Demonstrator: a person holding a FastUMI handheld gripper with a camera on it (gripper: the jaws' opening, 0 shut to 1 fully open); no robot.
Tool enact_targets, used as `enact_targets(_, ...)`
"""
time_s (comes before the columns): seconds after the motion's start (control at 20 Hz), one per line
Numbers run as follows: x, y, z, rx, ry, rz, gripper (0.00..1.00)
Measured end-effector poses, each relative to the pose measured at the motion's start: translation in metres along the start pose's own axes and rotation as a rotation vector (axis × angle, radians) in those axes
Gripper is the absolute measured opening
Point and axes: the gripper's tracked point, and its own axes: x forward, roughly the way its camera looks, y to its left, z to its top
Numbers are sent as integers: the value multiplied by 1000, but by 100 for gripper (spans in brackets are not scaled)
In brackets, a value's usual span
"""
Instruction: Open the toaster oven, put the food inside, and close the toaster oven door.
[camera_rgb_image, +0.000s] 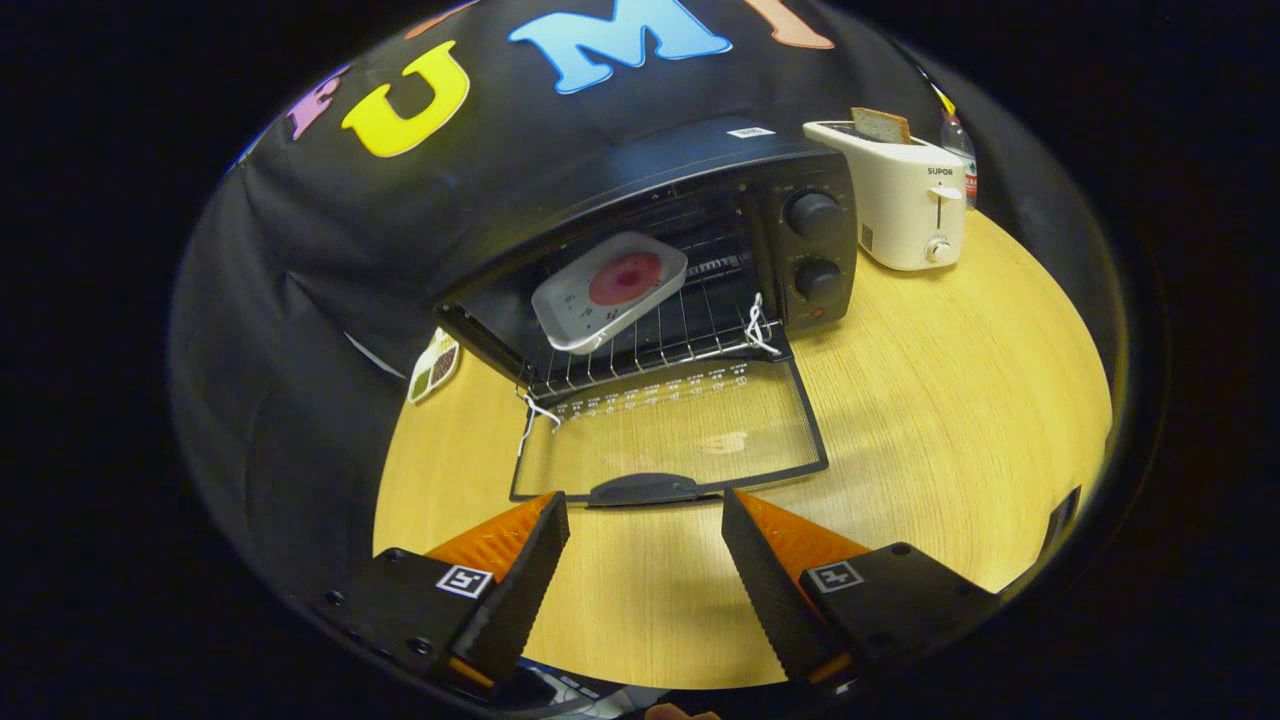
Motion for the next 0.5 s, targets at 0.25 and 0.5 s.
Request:
enact_targets(0.25,9,-13,-21,-126,63,-98,98)
enact_targets(0.5,23,-27,-36,-212,128,-168,98)
